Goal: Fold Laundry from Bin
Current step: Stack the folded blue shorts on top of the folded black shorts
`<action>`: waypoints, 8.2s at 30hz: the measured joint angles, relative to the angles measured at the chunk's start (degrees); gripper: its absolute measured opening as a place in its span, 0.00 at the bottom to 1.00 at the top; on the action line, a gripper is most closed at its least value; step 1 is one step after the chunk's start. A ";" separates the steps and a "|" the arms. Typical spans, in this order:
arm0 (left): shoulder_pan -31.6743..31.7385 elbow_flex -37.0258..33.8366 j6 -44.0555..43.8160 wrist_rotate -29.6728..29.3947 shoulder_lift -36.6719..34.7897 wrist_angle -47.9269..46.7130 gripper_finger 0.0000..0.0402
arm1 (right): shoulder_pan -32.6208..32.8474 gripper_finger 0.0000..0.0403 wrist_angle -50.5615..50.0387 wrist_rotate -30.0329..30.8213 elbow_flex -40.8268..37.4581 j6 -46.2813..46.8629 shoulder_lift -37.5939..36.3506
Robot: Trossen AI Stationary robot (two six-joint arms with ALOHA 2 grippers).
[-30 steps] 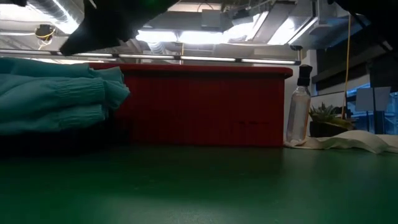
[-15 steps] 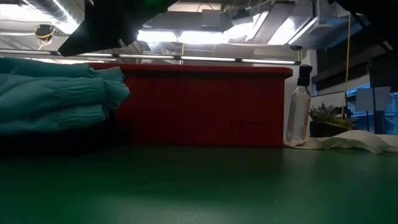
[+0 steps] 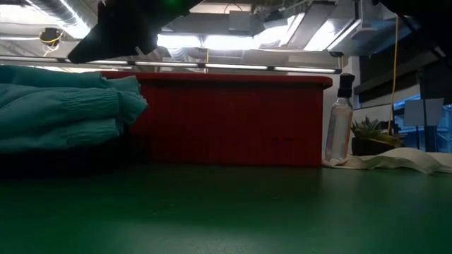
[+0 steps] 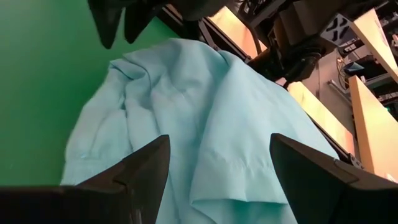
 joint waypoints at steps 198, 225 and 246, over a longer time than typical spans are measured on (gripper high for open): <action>-0.12 23.41 16.87 -4.28 1.66 -30.84 0.31 | -1.82 0.01 -9.49 -29.67 15.61 43.04 6.45; -0.12 23.41 16.95 -4.37 1.66 -30.85 0.31 | -0.70 0.10 -22.25 -21.08 15.54 43.32 8.37; 0.15 15.14 21.15 -6.71 2.01 -25.67 0.31 | -0.89 0.38 -26.25 -19.54 15.47 40.70 6.72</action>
